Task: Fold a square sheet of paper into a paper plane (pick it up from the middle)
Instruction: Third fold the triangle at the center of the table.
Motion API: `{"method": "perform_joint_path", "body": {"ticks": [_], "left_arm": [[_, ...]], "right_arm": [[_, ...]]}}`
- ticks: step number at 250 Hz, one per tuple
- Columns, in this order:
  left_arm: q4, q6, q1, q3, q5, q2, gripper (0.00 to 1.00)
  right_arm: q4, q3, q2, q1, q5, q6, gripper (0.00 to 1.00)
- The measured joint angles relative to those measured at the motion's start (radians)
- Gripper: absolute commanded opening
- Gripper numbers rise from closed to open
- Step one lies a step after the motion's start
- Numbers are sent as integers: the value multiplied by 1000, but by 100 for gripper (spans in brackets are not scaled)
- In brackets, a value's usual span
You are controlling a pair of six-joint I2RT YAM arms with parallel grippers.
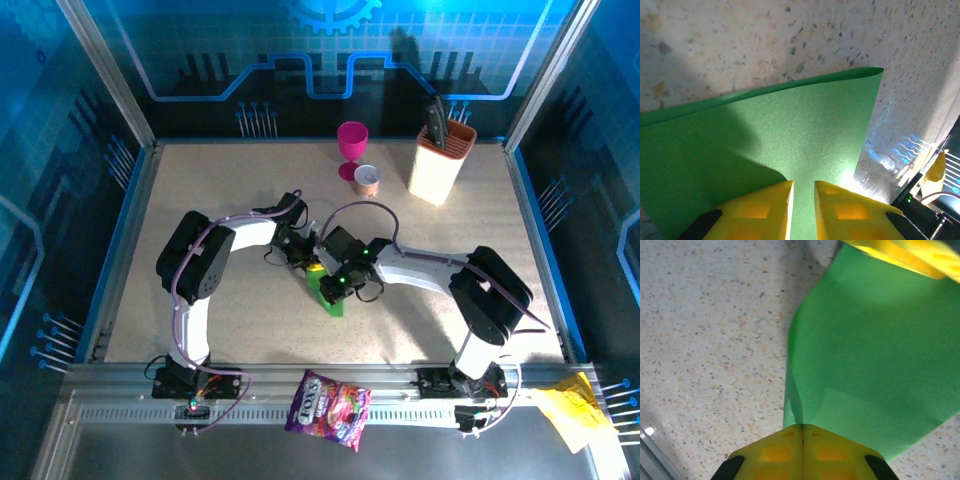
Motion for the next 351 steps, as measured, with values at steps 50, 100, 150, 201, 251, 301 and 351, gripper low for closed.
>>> {"method": "perform_joint_path", "body": {"ticks": [50,100,150,201,251,301,351], "left_arm": [[0,0,0,0,0,0,20],[-1,0,0,0,-3,0,20],[-1,0,0,0,-5,0,19],[-1,0,0,0,-7,0,18],[-2,0,0,0,-8,0,17],[-4,0,0,0,-8,0,16],[-4,0,0,-2,-11,0,15]], "right_arm": [[-14,2,13,-42,-1,-6,0],[-24,3,35,-63,2,-10,0],[-39,19,50,-82,13,-10,0],[-43,48,61,-88,18,-10,0],[-44,58,83,-88,18,-10,0],[-43,58,88,-88,17,-9,0],[-42,42,88,-89,18,-9,0]]}}
